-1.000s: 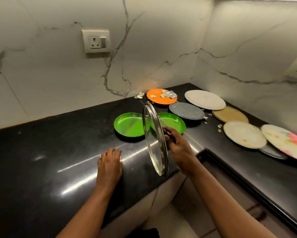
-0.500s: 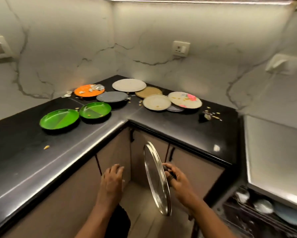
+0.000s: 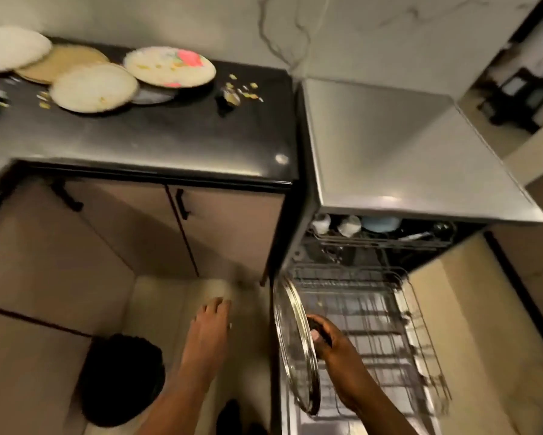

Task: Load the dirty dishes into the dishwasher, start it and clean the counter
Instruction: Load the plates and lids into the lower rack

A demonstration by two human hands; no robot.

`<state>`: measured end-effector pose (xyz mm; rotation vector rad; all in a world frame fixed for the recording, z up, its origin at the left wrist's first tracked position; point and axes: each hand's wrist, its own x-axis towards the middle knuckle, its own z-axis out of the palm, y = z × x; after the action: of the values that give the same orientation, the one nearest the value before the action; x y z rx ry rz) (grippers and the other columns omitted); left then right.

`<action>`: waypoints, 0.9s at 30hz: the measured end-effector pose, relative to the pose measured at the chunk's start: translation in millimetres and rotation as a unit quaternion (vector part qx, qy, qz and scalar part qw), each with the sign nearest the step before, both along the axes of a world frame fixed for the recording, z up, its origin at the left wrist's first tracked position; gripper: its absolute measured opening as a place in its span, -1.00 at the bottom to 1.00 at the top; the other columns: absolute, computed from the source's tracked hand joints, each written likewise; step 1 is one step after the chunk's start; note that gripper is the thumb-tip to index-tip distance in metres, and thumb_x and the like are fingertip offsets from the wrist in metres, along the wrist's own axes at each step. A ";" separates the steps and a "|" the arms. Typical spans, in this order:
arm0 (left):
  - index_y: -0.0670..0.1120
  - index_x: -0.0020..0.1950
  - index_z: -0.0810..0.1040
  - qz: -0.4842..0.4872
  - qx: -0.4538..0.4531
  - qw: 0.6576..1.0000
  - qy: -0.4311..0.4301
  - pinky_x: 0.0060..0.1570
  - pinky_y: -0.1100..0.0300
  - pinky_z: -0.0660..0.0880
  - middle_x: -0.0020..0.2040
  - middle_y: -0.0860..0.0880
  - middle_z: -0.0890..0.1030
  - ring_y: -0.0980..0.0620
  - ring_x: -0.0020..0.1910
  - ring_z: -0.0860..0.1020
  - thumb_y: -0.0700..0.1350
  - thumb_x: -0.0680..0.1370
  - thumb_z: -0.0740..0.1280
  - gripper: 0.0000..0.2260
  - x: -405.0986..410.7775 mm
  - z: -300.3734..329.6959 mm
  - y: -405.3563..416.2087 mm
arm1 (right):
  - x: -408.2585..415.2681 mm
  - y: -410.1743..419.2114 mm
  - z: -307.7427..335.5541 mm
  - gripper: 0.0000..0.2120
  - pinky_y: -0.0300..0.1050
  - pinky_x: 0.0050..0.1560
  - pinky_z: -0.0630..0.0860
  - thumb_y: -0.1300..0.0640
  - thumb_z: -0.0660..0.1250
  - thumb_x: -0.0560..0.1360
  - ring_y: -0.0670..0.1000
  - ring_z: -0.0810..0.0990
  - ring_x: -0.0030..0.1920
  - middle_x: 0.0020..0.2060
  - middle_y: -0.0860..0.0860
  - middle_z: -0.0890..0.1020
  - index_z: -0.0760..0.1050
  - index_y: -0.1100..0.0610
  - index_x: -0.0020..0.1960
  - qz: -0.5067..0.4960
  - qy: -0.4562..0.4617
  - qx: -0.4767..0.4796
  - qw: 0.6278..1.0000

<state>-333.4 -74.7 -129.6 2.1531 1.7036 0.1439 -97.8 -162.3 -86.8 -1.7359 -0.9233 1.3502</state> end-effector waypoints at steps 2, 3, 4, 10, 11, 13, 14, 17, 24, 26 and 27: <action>-0.08 0.48 0.26 -0.025 -0.041 0.999 -0.018 0.33 0.08 0.31 0.47 -0.08 0.29 -0.10 0.38 0.32 -0.10 0.59 0.22 -0.55 30.0 -26.8 3.8 | 17.3 -15.1 -15.9 -0.75 -0.21 -0.07 0.57 0.14 0.22 0.62 0.04 0.61 0.04 0.04 -0.09 0.66 0.51 -0.04 0.25 -0.042 -0.004 -0.020 0.999; -0.10 0.48 0.27 -0.033 -0.059 0.997 -0.033 0.33 0.07 0.32 0.46 -0.09 0.30 -0.12 0.38 0.32 -0.12 0.59 0.22 -0.55 43.5 -40.0 4.5 | 24.2 -21.7 -23.1 -0.76 -0.24 -0.09 0.56 0.15 0.22 0.62 -0.01 0.62 0.00 0.03 -0.10 0.66 0.52 -0.05 0.24 -0.061 0.000 -0.026 0.998; -0.11 0.46 0.31 -0.038 -0.075 0.995 -0.050 0.33 0.04 0.33 0.43 -0.11 0.33 -0.14 0.37 0.34 -0.15 0.58 0.24 -0.56 54.8 -52.7 4.3 | 29.4 -27.2 -27.3 -0.76 -0.28 -0.11 0.56 0.16 0.22 0.62 -0.10 0.62 -0.03 0.03 -0.14 0.66 0.52 -0.07 0.22 -0.078 0.002 -0.030 0.997; -0.17 0.37 0.43 -0.054 -0.152 0.982 -0.095 0.20 -0.02 0.42 0.28 -0.22 0.48 -0.23 0.20 0.49 -0.29 0.51 0.31 -0.58 112.7 -136.1 4.0 | 66.5 -56.7 -85.8 -0.75 -0.01 0.11 0.54 0.14 0.22 0.62 0.07 0.62 0.08 0.07 -0.01 0.66 0.54 -0.02 0.25 -0.157 0.024 -0.053 0.986; -0.18 0.36 0.44 -0.066 -0.160 0.981 -0.086 0.17 -0.03 0.44 0.26 -0.24 0.49 -0.26 0.18 0.51 -0.29 0.50 0.32 -0.58 121.9 -151.9 5.2 | 73.3 -63.4 -96.2 -0.74 0.00 0.13 0.54 0.15 0.21 0.62 0.06 0.62 0.10 0.09 0.00 0.66 0.54 -0.01 0.26 -0.172 0.031 -0.056 0.983; -0.21 0.37 0.42 -0.107 -0.164 0.978 -0.073 0.21 -0.06 0.44 0.30 -0.26 0.47 -0.28 0.22 0.48 -0.29 0.49 0.33 -0.56 138.4 -181.3 9.3 | 86.5 -73.2 -112.4 -0.71 -0.04 0.14 0.49 0.17 0.21 0.62 0.00 0.61 0.17 0.15 -0.01 0.64 0.52 0.01 0.30 -0.203 0.047 -0.062 0.976; -0.22 0.40 0.38 -0.128 -0.161 0.976 -0.066 0.28 -0.07 0.40 0.36 -0.25 0.42 -0.26 0.31 0.42 -0.26 0.49 0.33 -0.53 148.3 -198.2 11.1 | 95.1 -77.2 -122.5 -0.71 -0.05 0.14 0.49 0.18 0.21 0.62 -0.01 0.60 0.17 0.16 -0.01 0.64 0.51 0.00 0.31 -0.213 0.053 -0.069 0.973; -0.22 0.49 0.25 -0.154 -0.125 0.978 -0.060 0.44 -0.08 0.22 0.50 -0.20 0.24 -0.19 0.49 0.19 -0.10 0.56 0.23 -0.49 181.3 -241.0 20.7 | 121.9 -80.5 -145.8 -0.68 -0.17 -0.06 0.55 0.19 0.31 0.52 -0.07 0.66 -0.02 0.06 0.07 0.67 0.54 0.06 0.26 -0.243 0.079 -0.077 0.964; -0.25 0.55 -0.15 -0.111 -0.107 0.987 -0.042 0.50 -0.03 -0.14 0.54 -0.23 -0.23 -0.19 0.53 -0.21 0.08 0.61 0.15 -0.29 259.4 -341.9 44.0 | 184.2 -77.9 -217.9 -0.65 -0.05 -0.13 0.54 -0.07 0.49 0.28 0.00 0.62 -0.21 -0.08 0.16 0.68 0.66 -0.02 0.04 -0.301 0.073 -0.037 0.950; -0.27 0.54 -0.20 -0.096 -0.114 0.988 -0.033 0.50 -0.05 -0.18 0.52 -0.24 -0.29 -0.20 0.51 -0.27 0.09 0.61 0.13 -0.27 268.2 -371.1 41.7 | 210.6 -70.6 -248.0 -0.57 -0.03 -0.12 0.50 -0.15 0.50 0.31 0.02 0.58 -0.14 0.03 0.19 0.63 0.62 -0.03 0.13 -0.288 0.061 -0.034 0.955; -0.27 0.53 -0.20 -0.087 -0.109 0.990 -0.030 0.50 -0.06 -0.16 0.52 -0.25 -0.29 -0.21 0.51 -0.26 0.08 0.61 0.15 -0.27 270.4 -383.8 38.5 | 223.9 -65.7 -262.4 -0.44 -0.04 -0.14 0.51 -0.23 0.53 0.27 0.01 0.59 -0.10 0.08 0.17 0.62 0.58 0.00 0.19 -0.283 0.059 -0.033 0.957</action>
<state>-63.0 -36.2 -513.4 2.0974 1.4199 -0.0241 126.0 -228.1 -349.2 -1.7643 -0.2746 1.0888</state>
